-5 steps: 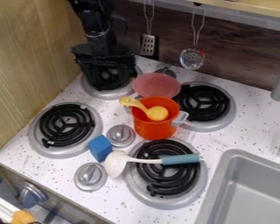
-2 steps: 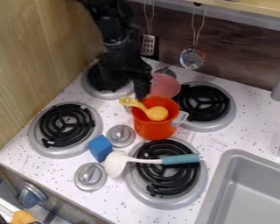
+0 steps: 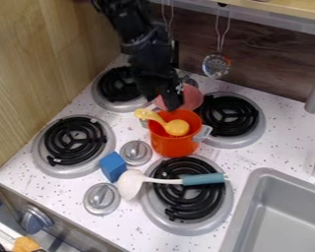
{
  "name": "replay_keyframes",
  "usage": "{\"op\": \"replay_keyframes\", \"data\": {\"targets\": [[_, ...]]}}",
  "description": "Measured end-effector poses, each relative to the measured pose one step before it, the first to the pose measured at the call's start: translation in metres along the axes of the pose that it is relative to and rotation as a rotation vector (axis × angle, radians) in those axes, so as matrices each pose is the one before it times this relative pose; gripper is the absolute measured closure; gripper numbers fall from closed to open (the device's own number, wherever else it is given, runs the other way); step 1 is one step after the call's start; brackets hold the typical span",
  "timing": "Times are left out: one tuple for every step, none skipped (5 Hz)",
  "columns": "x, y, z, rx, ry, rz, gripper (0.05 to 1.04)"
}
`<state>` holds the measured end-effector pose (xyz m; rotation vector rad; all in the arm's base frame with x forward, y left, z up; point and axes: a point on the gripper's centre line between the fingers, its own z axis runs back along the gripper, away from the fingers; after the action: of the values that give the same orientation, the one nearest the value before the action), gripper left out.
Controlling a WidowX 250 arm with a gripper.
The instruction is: Moved the red pot to the left bottom burner
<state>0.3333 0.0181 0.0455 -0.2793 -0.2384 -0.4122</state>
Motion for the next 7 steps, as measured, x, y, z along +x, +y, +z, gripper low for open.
{"op": "replay_keyframes", "data": {"targets": [[0.00186,-0.00582,-0.01393,-0.0890,0.0150,-0.1087,0.083],[-0.00068,-0.00585,-0.00844,-0.0075,0.0380,-0.0400,0.083],[-0.00408,-0.00492,-0.01114,0.0413,0.0429,0.0035,0.083],[-0.00238,0.00053,-0.00544,0.0185,-0.0154,0.0046,0.083],[-0.00565,0.00193,-0.01097,0.0185,0.0019,0.0309,0.083],[-0.00155,0.00132,-0.00822,-0.0064,0.0018,0.0072,0.083],[-0.00609,-0.00002,-0.01376,-0.0210,0.0247,0.0029,0.083]]}}
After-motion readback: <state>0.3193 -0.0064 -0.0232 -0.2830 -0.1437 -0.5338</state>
